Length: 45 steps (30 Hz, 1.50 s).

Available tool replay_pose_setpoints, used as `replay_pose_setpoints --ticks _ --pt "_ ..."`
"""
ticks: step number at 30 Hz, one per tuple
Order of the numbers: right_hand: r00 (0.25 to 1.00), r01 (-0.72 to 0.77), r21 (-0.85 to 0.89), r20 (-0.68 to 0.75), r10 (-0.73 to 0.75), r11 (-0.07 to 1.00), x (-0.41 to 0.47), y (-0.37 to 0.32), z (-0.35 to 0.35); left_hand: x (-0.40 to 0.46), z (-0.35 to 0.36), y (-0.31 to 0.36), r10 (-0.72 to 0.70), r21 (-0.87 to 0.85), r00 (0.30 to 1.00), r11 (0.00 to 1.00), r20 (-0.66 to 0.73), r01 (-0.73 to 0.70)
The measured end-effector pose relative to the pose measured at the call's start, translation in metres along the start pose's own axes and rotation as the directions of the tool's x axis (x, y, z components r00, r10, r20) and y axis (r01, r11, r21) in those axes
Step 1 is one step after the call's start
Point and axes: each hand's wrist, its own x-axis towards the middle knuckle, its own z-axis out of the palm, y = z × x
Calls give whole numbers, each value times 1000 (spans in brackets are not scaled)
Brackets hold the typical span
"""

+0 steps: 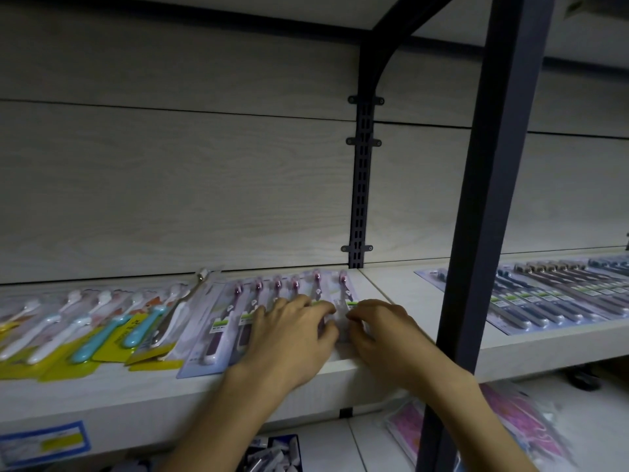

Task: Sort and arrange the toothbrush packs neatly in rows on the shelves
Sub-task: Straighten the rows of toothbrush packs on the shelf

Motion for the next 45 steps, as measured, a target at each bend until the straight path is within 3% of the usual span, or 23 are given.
replay_pose_setpoints --ticks 10,15,21,30,41,45 --pt "995 94 7 -24 -94 996 -2 -8 -2 -7 -9 -5 -15 -37 997 999 -78 12" --pt "986 163 22 -28 -162 986 0 -18 -3 -13 -15 -26 -81 -19 992 997 -100 79" --pt "981 196 71 -33 -194 978 7 -35 10 -28 -23 -49 -202 8 979 979 -34 202" --pt "979 203 44 10 -203 978 8 -39 15 -34 -22 -52 -138 -78 990 987 18 139" --pt "990 138 29 -14 -138 990 4 -17 1 -31 -9 -30 -119 -68 993 991 -28 116" --pt "996 85 14 3 -85 996 5 -16 11 -32 -4 -32 -79 -154 995 986 -53 70"
